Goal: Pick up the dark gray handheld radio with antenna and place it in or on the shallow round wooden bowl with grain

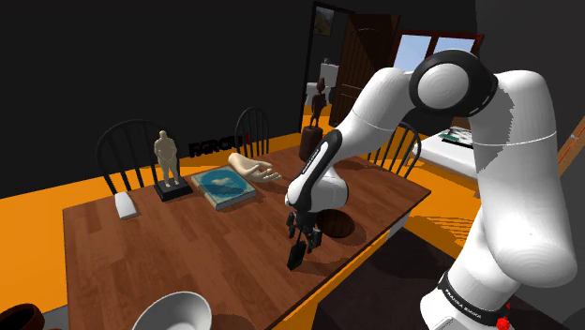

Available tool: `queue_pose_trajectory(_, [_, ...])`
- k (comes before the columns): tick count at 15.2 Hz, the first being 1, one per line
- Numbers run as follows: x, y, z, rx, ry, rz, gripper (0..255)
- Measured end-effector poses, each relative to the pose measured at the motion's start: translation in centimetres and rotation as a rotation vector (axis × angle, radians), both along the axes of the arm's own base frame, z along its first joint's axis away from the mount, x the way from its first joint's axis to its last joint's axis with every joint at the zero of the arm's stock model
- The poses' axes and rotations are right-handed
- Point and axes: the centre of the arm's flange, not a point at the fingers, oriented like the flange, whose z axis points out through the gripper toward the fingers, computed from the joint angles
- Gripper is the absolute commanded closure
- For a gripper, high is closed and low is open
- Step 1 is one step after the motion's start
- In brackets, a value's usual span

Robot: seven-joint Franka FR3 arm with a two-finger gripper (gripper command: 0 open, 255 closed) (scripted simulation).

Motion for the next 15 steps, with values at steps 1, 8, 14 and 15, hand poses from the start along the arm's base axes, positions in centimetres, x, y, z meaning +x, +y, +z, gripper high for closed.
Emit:
queue_pose_trajectory(1, [0.0, 0.01, -0.02, 0.0, 0.0, 0.0, 0])
queue_pose_trajectory(8, [0.02, 0.01, -0.03, 0.0, 0.0, 0.0, 255])
queue_pose_trajectory(14, [0.02, 0.01, -0.03, 0.0, -0.001, 0.0, 255])
queue_pose_trajectory(15, [0.03, 0.01, 0.2, 0.0, 0.0, 0.0, 255])
